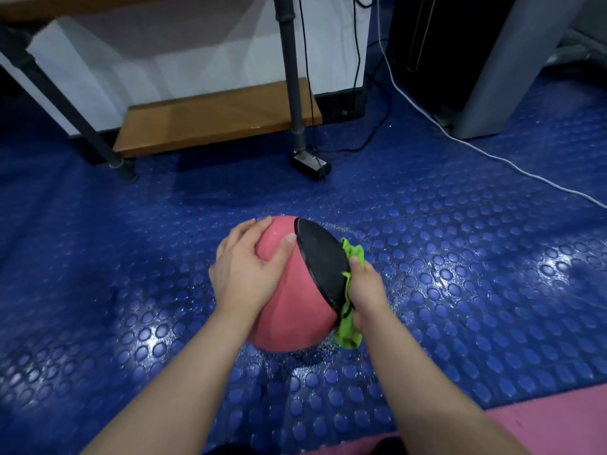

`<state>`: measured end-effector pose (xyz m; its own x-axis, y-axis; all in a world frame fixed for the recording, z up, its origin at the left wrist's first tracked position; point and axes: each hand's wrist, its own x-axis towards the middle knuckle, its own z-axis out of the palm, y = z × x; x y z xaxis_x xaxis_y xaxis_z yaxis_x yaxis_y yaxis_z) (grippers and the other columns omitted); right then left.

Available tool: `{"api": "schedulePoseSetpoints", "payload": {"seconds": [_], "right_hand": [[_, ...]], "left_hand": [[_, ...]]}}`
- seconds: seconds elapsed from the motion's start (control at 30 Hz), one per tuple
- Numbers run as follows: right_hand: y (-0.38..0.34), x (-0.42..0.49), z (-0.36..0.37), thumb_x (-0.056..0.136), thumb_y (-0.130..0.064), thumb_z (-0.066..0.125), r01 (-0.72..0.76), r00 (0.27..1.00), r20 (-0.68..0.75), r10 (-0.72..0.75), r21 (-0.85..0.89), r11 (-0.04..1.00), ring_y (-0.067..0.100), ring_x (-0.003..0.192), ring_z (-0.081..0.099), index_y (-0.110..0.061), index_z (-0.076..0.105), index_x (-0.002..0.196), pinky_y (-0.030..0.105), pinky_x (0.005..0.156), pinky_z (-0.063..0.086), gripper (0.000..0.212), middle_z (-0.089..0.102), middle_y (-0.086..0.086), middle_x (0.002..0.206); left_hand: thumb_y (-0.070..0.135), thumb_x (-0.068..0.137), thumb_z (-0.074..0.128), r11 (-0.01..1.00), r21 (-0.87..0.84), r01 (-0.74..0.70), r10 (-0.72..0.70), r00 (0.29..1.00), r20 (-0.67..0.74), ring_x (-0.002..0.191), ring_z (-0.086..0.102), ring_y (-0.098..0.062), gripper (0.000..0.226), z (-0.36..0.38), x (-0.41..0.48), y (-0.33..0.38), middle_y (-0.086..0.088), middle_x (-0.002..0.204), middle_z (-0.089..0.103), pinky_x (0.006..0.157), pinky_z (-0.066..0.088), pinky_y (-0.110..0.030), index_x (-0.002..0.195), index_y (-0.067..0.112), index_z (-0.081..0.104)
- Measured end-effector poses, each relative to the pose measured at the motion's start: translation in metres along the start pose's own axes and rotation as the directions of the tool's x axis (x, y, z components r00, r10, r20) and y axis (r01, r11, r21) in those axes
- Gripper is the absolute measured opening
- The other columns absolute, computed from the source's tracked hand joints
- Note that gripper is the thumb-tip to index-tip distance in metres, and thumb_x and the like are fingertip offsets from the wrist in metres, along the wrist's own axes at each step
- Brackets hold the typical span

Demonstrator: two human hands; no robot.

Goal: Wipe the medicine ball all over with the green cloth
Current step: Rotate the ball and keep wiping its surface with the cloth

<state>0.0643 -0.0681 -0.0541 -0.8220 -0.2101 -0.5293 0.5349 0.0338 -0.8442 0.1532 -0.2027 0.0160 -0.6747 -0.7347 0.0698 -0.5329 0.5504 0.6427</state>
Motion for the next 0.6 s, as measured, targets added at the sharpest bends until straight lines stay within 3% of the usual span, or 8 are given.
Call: {"api": "schedulePoseSetpoints", "payload": {"seconds": [0.1, 0.23, 0.33, 0.37, 0.4, 0.47, 0.53, 0.6], "right_hand": [[-0.003, -0.008, 0.005, 0.099, -0.031, 0.042, 0.192, 0.969, -0.097, -0.226, -0.274, 0.942, 0.029, 0.096, 0.061, -0.018, 0.063, 0.097, 0.046, 0.088, 0.049, 0.025, 0.065, 0.008, 0.1], [-0.013, -0.038, 0.005, 0.097, -0.032, 0.039, 0.542, 0.817, 0.022, -0.576, -0.371, 0.754, 0.02, 0.097, 0.057, -0.029, 0.064, 0.094, 0.038, 0.087, 0.045, 0.025, 0.063, -0.007, 0.094], [-0.033, -0.031, 0.022, 0.096, -0.036, 0.039, 0.751, 0.596, 0.277, -0.753, -0.525, 0.401, 0.018, 0.117, 0.05, -0.027, 0.065, 0.116, 0.034, 0.101, 0.036, 0.035, 0.06, -0.006, 0.124], [-0.038, -0.025, 0.028, 0.095, -0.041, 0.037, 0.747, 0.581, 0.341, -0.739, -0.584, 0.318, 0.02, 0.12, 0.047, -0.024, 0.064, 0.122, 0.036, 0.102, 0.035, 0.041, 0.057, -0.004, 0.131], [-0.042, -0.02, 0.031, 0.094, -0.046, 0.035, 0.728, 0.597, 0.374, -0.709, -0.625, 0.283, 0.021, 0.121, 0.045, -0.024, 0.063, 0.124, 0.038, 0.101, 0.036, 0.046, 0.055, -0.004, 0.134], [-0.045, -0.008, 0.03, 0.093, -0.047, 0.034, 0.691, 0.657, 0.384, -0.649, -0.651, 0.314, 0.023, 0.12, 0.044, -0.025, 0.063, 0.124, 0.042, 0.101, 0.036, 0.048, 0.054, -0.005, 0.135], [-0.047, 0.003, 0.024, 0.096, -0.043, 0.038, 0.668, 0.709, 0.38, -0.594, -0.632, 0.393, 0.023, 0.118, 0.043, -0.025, 0.065, 0.12, 0.04, 0.1, 0.035, 0.04, 0.054, -0.005, 0.133], [-0.048, 0.016, 0.018, 0.099, -0.037, 0.042, 0.589, 0.798, 0.353, -0.488, -0.627, 0.51, 0.026, 0.112, 0.046, -0.026, 0.067, 0.102, 0.037, 0.093, 0.034, 0.028, 0.058, -0.002, 0.121]], "left_hand": [[0.08, 0.074, 0.041, 0.998, 0.023, 0.058, -0.058, 0.998, 0.006, 0.133, 0.043, -0.018, 0.068, 0.002, 0.006, 0.006, 0.019, 0.141, 0.047, 0.103, 0.04, -0.052, 0.131, 0.046, 0.055], [0.075, 0.082, 0.049, 0.993, -0.013, 0.117, -0.116, 0.993, 0.013, 0.132, 0.045, -0.022, 0.059, 0.002, 0.017, 0.006, 0.016, 0.142, 0.047, 0.105, 0.038, -0.055, 0.132, 0.044, 0.055], [0.067, 0.085, 0.052, 0.994, 0.024, 0.109, -0.109, 0.994, 0.012, 0.132, 0.044, -0.021, 0.053, 0.005, 0.018, 0.009, 0.016, 0.142, 0.047, 0.104, 0.037, -0.052, 0.133, 0.045, 0.054], [0.065, 0.085, 0.053, 0.995, 0.041, 0.095, -0.096, 0.995, 0.01, 0.132, 0.044, -0.021, 0.052, 0.007, 0.016, 0.01, 0.016, 0.141, 0.047, 0.103, 0.038, -0.05, 0.133, 0.045, 0.054], [0.065, 0.085, 0.053, 0.995, 0.045, 0.084, -0.085, 0.996, 0.002, 0.132, 0.043, -0.02, 0.051, 0.007, 0.014, 0.01, 0.016, 0.141, 0.047, 0.101, 0.037, -0.05, 0.133, 0.045, 0.054], [0.07, 0.084, 0.053, 0.997, 0.032, 0.071, -0.07, 0.997, -0.014, 0.133, 0.042, -0.02, 0.055, 0.007, 0.008, 0.007, 0.016, 0.141, 0.047, 0.102, 0.037, -0.05, 0.133, 0.044, 0.055], [0.076, 0.08, 0.051, 0.999, 0.011, 0.047, -0.046, 0.999, -0.024, 0.132, 0.041, -0.019, 0.06, 0.005, 0.002, 0.002, 0.017, 0.14, 0.048, 0.102, 0.038, -0.049, 0.132, 0.044, 0.055], [0.08, 0.075, 0.045, 1.0, -0.018, 0.025, -0.026, 0.999, -0.045, 0.132, 0.041, -0.017, 0.066, 0.004, -0.005, -0.004, 0.019, 0.139, 0.048, 0.102, 0.039, -0.049, 0.131, 0.045, 0.056]]}}
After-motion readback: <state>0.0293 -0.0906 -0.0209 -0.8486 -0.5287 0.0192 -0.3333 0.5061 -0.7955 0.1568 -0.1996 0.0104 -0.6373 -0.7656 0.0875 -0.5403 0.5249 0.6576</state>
